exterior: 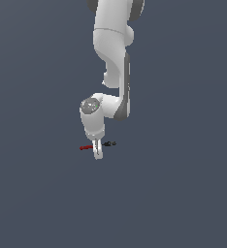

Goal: Pick up the object and move it to a goal position.

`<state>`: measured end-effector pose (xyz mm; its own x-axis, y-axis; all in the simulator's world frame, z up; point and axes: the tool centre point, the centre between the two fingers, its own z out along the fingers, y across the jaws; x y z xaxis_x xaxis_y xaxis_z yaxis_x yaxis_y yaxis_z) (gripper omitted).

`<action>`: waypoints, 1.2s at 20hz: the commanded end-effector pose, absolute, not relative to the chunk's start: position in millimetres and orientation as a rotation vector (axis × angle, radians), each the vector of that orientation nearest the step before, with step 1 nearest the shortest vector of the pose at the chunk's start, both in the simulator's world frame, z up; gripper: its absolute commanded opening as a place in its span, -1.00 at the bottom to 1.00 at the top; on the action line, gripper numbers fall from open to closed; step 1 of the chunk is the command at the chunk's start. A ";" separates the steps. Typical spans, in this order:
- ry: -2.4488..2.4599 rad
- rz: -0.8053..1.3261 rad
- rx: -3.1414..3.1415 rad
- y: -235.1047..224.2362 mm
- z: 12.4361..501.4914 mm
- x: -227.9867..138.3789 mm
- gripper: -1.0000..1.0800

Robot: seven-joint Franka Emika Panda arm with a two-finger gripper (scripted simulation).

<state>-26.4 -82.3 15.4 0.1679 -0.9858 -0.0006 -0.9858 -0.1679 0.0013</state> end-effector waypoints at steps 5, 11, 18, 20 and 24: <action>-2.027 -0.001 2.400 -82.3 6.1 -25.3 -1.00; -2.027 -0.001 2.400 -82.3 6.1 -25.3 -1.00; -2.032 0.000 2.396 -85.7 10.4 -24.5 -1.00; -2.032 0.000 2.396 -86.7 12.1 -21.7 -1.00; -2.031 0.000 2.396 -89.9 17.6 -11.8 -1.00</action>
